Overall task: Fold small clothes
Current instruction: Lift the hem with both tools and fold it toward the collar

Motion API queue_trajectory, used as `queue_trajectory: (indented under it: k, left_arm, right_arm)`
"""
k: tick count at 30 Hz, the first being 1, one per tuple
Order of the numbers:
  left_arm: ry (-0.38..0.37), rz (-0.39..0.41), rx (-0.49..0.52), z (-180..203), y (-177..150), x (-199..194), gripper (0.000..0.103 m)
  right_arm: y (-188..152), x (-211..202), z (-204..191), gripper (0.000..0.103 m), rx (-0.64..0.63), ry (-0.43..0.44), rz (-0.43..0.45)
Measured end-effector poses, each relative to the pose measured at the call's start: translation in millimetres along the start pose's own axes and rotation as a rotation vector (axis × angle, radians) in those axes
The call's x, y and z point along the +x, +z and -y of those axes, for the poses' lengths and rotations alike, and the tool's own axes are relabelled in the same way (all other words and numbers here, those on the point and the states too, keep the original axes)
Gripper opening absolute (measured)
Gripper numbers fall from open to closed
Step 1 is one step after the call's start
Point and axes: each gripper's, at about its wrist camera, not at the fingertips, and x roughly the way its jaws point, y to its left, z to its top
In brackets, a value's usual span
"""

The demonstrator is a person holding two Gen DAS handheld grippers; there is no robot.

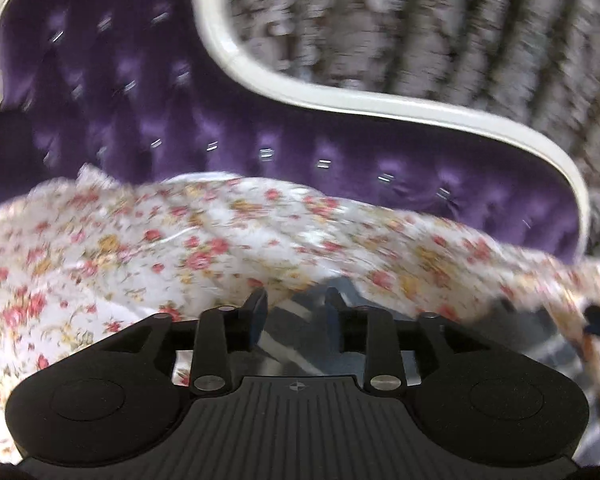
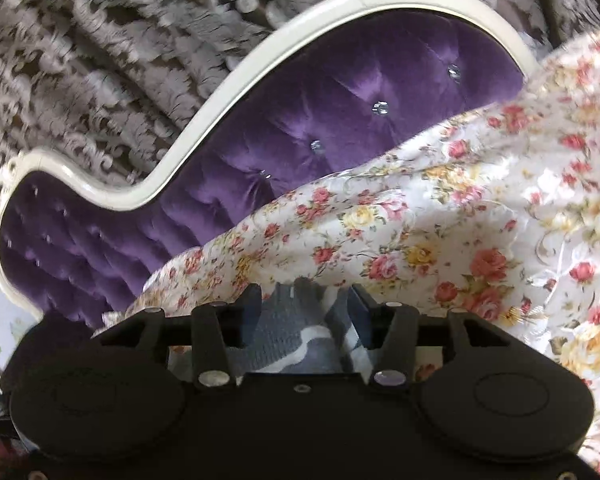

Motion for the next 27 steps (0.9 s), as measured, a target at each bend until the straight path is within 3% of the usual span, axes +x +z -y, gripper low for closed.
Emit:
queue_trajectory:
  k: [6, 9, 15, 27]
  left_arm:
    - [-0.078, -0.036, 0.218, 52.5, -22.0, -11.5, 0.037]
    - [-0.074, -0.071, 0.253, 65.5, -28.5, 0.7, 0.037]
    - [0.006, -0.195, 0.19, 56.1, -31.6, 50.4, 0.037]
    - [0.048, -0.221, 0.148, 37.3, -16.9, 73.8, 0.042]
  right_arm:
    - [-14.7, 4.3, -26.4, 0.057, -0.193, -0.016, -0.062]
    - [-25.4, 8.9, -38.5, 0.057, -0.291, -0.029, -0.098]
    - [-39.9, 16.4, -50.1, 0.057, -0.42, -0.075, -0.138]
    - [-46.3, 27.9, -44.8, 0.056, -0.509, -0.186, -0.141]
